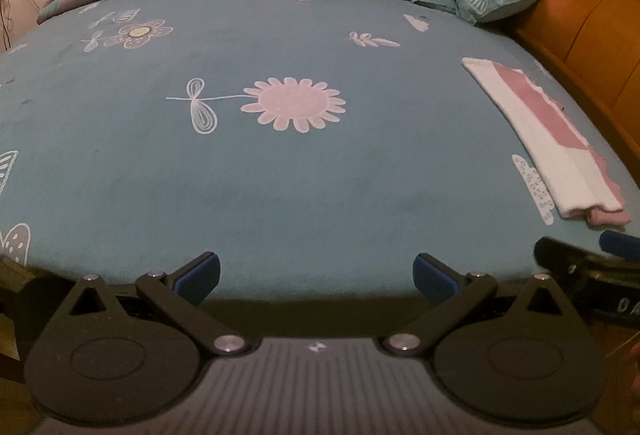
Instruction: Fold clothes
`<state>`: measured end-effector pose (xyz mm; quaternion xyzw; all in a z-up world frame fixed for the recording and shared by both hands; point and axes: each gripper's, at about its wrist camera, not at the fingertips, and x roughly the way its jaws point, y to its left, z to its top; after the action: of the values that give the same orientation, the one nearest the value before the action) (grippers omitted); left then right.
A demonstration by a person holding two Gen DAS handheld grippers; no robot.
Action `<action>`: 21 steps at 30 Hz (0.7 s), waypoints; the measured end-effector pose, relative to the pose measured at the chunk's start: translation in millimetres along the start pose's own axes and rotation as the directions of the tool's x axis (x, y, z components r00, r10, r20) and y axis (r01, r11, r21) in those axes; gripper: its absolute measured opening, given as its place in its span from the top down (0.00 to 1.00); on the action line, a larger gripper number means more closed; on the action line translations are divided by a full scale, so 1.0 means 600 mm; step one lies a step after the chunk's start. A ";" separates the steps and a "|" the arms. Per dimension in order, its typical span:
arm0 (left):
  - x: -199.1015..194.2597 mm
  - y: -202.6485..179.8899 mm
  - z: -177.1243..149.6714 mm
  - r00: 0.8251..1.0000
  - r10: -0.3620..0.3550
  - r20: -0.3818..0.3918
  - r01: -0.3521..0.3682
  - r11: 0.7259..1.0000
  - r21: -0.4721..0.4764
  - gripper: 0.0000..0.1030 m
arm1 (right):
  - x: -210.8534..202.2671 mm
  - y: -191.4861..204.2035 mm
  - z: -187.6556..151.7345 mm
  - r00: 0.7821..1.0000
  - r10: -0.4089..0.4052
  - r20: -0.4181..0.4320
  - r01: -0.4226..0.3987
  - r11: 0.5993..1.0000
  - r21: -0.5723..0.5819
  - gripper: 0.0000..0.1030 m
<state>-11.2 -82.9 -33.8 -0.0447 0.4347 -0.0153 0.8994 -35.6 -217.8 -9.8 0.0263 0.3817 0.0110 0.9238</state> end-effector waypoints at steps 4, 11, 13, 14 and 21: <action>0.002 0.004 0.000 1.000 0.009 -0.012 -0.010 1.000 -0.012 0.01 | 0.002 -0.005 0.001 1.000 -0.005 -0.002 0.005 1.000 0.004 0.00; 0.002 0.013 0.000 0.999 0.034 -0.017 -0.035 0.999 -0.021 0.01 | 0.010 -0.011 0.004 1.000 -0.003 -0.014 0.004 1.000 0.003 0.00; 0.002 0.014 -0.001 0.999 0.040 -0.020 -0.040 0.999 -0.025 0.01 | 0.010 -0.012 0.004 1.000 -0.006 -0.014 0.006 1.000 0.001 0.00; 0.003 0.016 -0.001 0.999 0.040 -0.022 -0.041 0.999 -0.026 0.01 | 0.011 -0.013 0.004 1.000 -0.009 -0.014 0.009 1.000 0.001 0.00; 0.002 0.029 0.000 0.998 0.059 -0.013 -0.060 0.998 -0.033 0.01 | 0.021 -0.023 0.007 0.998 -0.068 -0.015 0.068 0.998 0.002 0.00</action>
<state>-10.3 -65.4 -36.5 -0.0468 0.4415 0.0186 0.8959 -23.8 -231.0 -16.3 0.0144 0.3891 -0.0205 0.9208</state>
